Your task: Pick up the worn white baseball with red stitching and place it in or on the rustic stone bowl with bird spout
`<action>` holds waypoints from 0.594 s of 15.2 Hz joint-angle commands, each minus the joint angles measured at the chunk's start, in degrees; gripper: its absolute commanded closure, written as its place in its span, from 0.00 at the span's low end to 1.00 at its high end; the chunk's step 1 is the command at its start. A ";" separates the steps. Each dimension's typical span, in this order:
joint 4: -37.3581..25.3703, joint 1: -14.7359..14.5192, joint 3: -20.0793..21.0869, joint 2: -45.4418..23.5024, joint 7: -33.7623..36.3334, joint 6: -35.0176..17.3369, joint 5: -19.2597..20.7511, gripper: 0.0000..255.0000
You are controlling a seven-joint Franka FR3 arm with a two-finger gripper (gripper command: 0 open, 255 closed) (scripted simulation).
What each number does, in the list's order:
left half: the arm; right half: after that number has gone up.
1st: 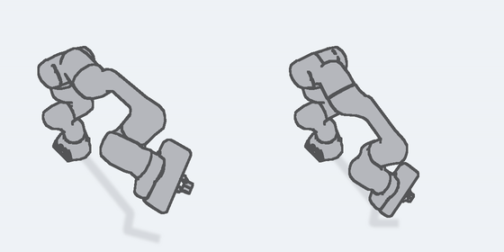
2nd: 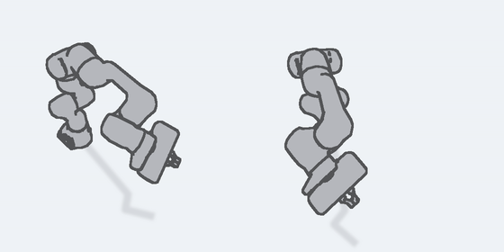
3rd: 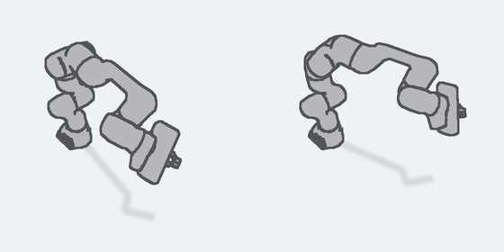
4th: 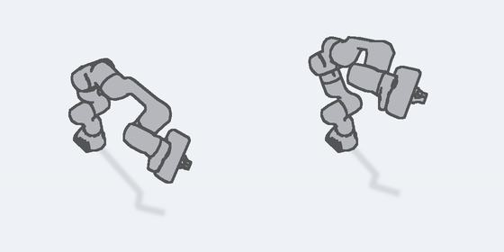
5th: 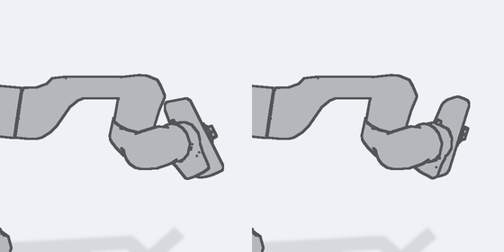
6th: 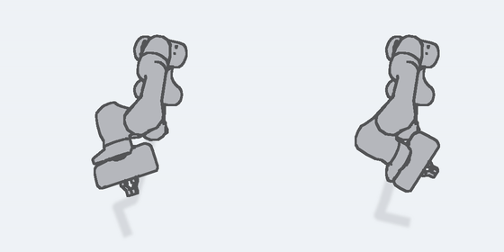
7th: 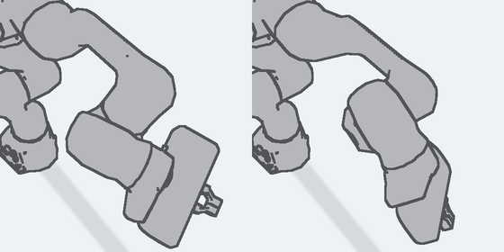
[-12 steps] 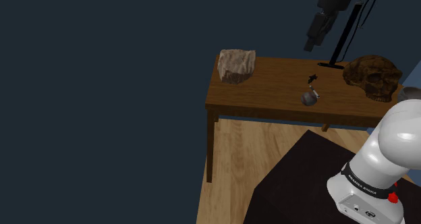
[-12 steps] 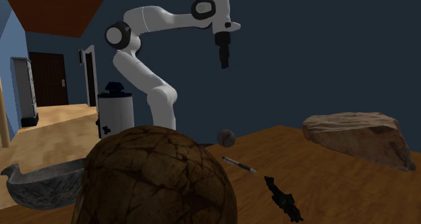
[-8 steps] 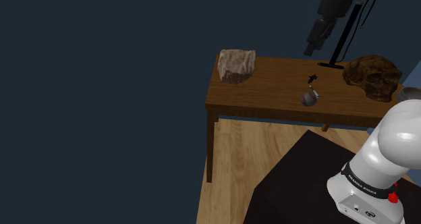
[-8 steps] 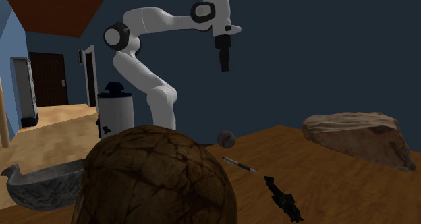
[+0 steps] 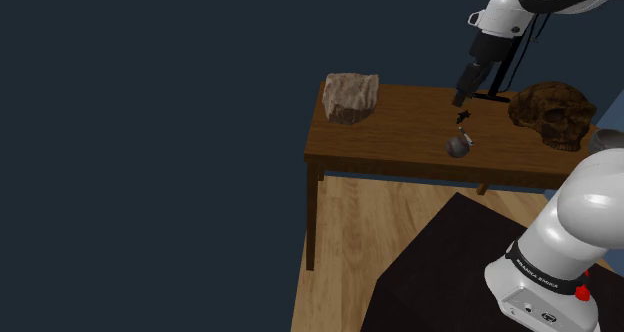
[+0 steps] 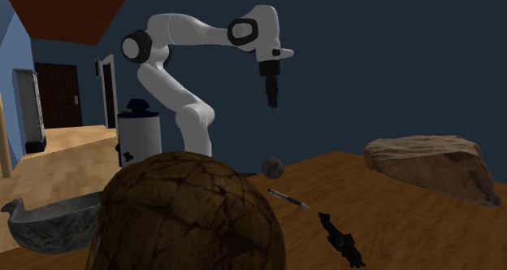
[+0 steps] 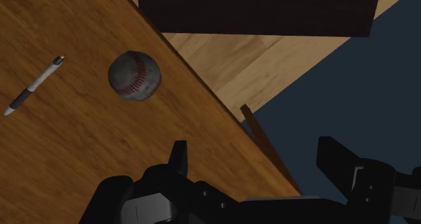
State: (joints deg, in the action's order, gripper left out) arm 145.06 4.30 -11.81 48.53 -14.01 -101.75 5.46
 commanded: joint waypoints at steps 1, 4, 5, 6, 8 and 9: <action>2.30 0.88 -2.33 -0.51 -1.86 -2.93 1.14 0.00; 4.91 2.10 -6.19 -2.48 -4.80 -7.55 2.85 0.00; 5.63 2.48 -7.52 -3.35 -5.81 -9.15 3.39 0.00; 6.28 2.82 -8.87 -4.33 -6.84 -10.78 3.90 0.00; 7.33 3.38 -11.67 -6.62 -8.95 -14.14 4.81 0.00; 7.74 3.61 -13.09 -7.94 -10.05 -15.86 5.17 0.00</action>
State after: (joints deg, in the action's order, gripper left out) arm 152.14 7.52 -23.31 41.79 -22.78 -115.66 10.07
